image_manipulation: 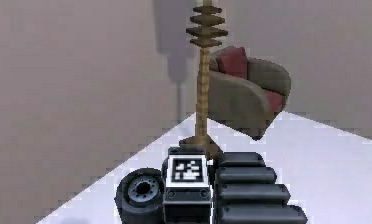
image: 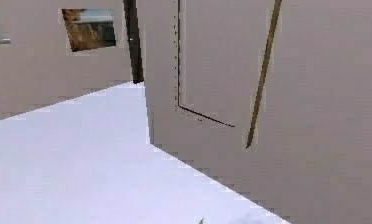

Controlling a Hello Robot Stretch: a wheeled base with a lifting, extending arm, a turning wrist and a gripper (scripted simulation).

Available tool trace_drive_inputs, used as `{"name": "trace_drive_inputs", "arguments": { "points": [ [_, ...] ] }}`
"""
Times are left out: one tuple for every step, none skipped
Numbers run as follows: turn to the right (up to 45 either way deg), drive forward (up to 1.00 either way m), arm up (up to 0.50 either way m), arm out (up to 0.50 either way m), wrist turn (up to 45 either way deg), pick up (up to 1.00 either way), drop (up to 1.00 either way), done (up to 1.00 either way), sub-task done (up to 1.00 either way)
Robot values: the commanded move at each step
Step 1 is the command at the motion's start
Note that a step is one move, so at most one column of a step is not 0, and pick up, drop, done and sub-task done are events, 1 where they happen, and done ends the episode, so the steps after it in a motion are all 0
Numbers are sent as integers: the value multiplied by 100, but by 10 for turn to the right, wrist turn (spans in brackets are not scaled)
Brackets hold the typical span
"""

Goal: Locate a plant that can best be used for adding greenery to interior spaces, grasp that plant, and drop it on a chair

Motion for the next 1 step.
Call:
{"name": "trace_drive_inputs", "arguments": {
  "points": [
    [-300,0,0,0,0,0,0,0,0]
  ]
}}
